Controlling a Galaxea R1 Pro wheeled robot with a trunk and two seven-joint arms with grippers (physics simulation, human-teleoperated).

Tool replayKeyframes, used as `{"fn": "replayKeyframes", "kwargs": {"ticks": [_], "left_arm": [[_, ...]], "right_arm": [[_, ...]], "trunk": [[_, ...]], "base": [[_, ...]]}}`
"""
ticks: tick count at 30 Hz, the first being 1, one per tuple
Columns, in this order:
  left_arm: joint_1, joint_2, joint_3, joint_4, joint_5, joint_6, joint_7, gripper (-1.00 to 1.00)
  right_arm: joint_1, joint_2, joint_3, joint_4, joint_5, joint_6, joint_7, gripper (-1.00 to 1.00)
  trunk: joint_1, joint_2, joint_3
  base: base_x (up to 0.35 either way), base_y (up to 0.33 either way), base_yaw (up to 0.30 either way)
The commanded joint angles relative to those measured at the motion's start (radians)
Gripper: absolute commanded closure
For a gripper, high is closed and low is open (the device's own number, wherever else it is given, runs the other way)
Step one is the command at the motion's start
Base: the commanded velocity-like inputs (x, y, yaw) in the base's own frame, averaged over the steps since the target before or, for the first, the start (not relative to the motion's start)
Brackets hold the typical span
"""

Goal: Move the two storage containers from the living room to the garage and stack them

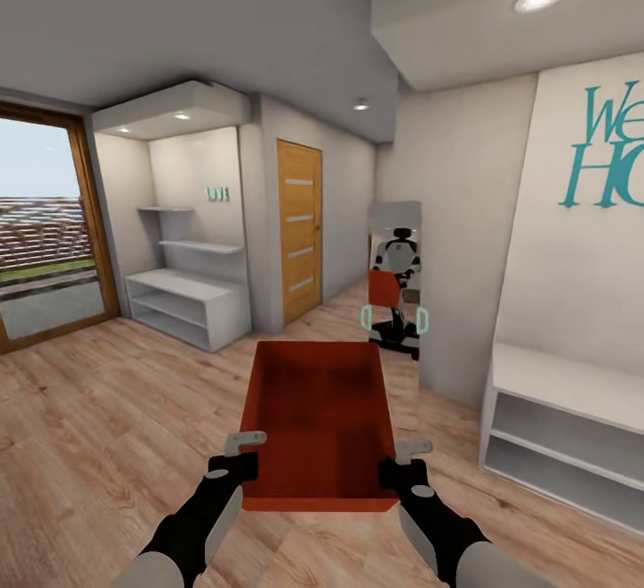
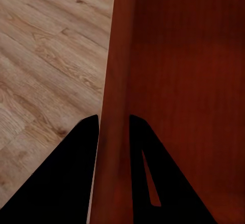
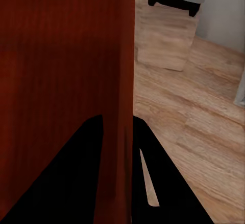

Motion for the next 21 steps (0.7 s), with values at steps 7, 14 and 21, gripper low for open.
{"fn": "replayKeyframes", "kwargs": {"ticks": [7, 14, 21], "left_arm": [[0.000, 0.055, 0.047, -0.001, -0.001, 0.008, 0.042, 1.00], [0.000, 0.056, 0.047, -0.001, 0.011, 0.008, 0.042, 1.00], [0.000, 0.070, 0.047, -0.001, 0.021, 0.008, 0.042, 1.00]], "right_arm": [[-0.002, 0.000, -0.007, -0.013, -0.003, -0.002, -0.003, 1.00], [-0.002, 0.000, -0.007, -0.013, -0.002, -0.002, -0.004, 1.00], [-0.002, 0.000, -0.007, -0.013, -0.003, -0.002, -0.004, 1.00]], "trunk": [[0.001, -0.001, -0.002], [0.001, -0.001, -0.002], [0.001, -0.001, -0.002]], "base": [[0.326, 0.000, 0.003], [0.326, 0.000, 0.182], [0.326, 0.000, 0.268]]}}
